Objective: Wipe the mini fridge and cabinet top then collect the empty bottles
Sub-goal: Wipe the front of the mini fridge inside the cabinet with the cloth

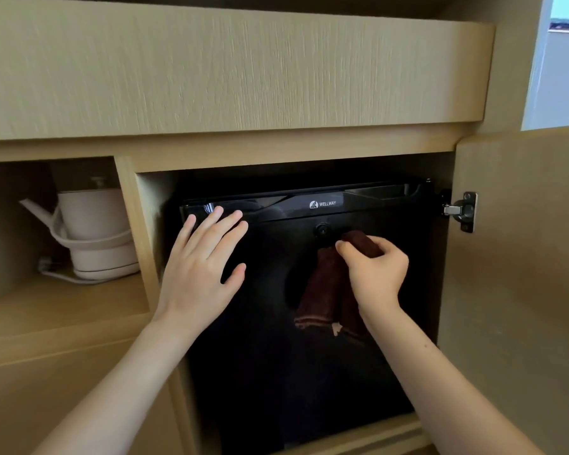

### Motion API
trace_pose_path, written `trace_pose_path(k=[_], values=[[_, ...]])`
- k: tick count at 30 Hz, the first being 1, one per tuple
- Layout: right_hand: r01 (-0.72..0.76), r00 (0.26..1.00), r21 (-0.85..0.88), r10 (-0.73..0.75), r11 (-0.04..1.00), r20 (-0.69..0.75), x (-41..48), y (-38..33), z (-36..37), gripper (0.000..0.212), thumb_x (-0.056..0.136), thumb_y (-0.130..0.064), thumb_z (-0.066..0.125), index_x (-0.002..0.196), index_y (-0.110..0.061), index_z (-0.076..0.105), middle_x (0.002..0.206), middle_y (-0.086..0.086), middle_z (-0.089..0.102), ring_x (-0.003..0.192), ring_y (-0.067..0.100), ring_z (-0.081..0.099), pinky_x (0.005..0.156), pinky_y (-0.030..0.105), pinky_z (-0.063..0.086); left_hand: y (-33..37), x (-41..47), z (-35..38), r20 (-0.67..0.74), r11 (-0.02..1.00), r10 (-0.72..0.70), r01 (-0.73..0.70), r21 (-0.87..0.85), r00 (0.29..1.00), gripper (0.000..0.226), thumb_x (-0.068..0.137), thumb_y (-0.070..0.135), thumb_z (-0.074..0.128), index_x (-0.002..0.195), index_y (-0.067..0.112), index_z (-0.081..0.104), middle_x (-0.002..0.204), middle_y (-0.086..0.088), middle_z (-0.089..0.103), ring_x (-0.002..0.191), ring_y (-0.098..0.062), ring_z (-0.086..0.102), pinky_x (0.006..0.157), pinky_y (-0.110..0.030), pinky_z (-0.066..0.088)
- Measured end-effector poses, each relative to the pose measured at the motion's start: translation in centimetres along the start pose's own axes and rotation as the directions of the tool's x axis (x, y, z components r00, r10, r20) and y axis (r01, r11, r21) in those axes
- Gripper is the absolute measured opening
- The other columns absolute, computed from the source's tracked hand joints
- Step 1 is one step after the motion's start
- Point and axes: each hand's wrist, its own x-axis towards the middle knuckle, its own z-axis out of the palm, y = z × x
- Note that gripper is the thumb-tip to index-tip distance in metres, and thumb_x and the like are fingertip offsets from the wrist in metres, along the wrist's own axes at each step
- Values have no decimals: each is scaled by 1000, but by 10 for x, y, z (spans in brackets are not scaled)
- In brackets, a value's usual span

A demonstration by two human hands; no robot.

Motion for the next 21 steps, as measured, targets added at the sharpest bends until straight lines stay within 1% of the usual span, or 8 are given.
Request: trace_pose_path(k=[3, 5, 8, 10, 13, 15, 18, 21], values=[[31, 999, 0, -31, 1000, -41, 10, -22, 3, 19, 71, -22, 84, 86, -22, 72, 84, -1, 72, 80, 15, 70, 81, 39, 60, 6, 3, 4, -2, 999, -33, 33, -22, 999, 61, 81, 13, 77, 138, 10, 56, 148, -3, 50, 144, -22, 36, 125, -40, 11], [195, 980, -159, -198, 968, -2, 6, -31, 9, 20, 73, -22, 81, 92, -22, 73, 92, -2, 69, 85, 14, 66, 80, 30, 54, 9, 4, 5, -4, 999, -48, 47, -25, 999, 65, 78, 13, 81, 138, 10, 57, 147, -3, 51, 143, -22, 37, 124, -42, 13], [551, 834, -393, -471, 736, 287, -6, -36, 18, 14, 80, -17, 74, 94, -22, 72, 97, -5, 58, 92, 16, 55, 77, 26, 46, 8, 4, 7, -14, 999, -45, 45, -29, 999, 62, 80, 14, 79, 138, 11, 57, 147, -3, 50, 143, -23, 37, 124, -43, 14], [656, 755, -440, -540, 614, 373, -6, -37, 15, 12, 85, -16, 71, 95, -20, 73, 96, -5, 56, 92, 15, 52, 73, 22, 43, 7, 3, 8, -23, 999, -42, 41, -28, 999, 58, 82, 18, 72, 138, 11, 57, 148, -3, 50, 143, -23, 37, 124, -43, 15], [494, 868, -428, -462, 757, 185, 10, -36, 1, 17, 84, -18, 73, 101, -20, 73, 99, -3, 59, 88, 11, 55, 66, 8, 33, 7, 4, 7, -10, 999, -44, 43, -31, 999, 58, 82, 23, 66, 138, 12, 57, 147, -2, 51, 143, -22, 38, 124, -44, 16], [384, 920, -397, -382, 833, 88, 15, -36, -2, 21, 82, -18, 75, 103, -20, 73, 101, 0, 61, 88, 12, 56, 66, 12, 35, 7, 4, 7, -8, 998, -47, 47, -36, 999, 58, 82, 23, 66, 138, 12, 57, 147, -2, 50, 143, -22, 38, 124, -44, 15], [463, 883, -431, -447, 775, 144, 3, -38, 10, 12, 81, -15, 72, 93, -20, 73, 96, -1, 58, 89, 19, 58, 74, 25, 45, 7, 3, 9, -19, 998, -46, 45, -48, 999, 58, 81, 22, 66, 138, 12, 57, 147, -2, 51, 143, -22, 38, 124, -44, 15], [518, 855, -398, -464, 757, 231, -2, -37, 12, 8, 83, -15, 73, 90, -20, 73, 93, -5, 57, 84, 11, 56, 71, 14, 42, 7, 3, 10, -25, 998, -45, 43, -51, 999, 58, 81, 22, 67, 138, 11, 57, 147, -2, 51, 143, -22, 38, 124, -46, 16]])
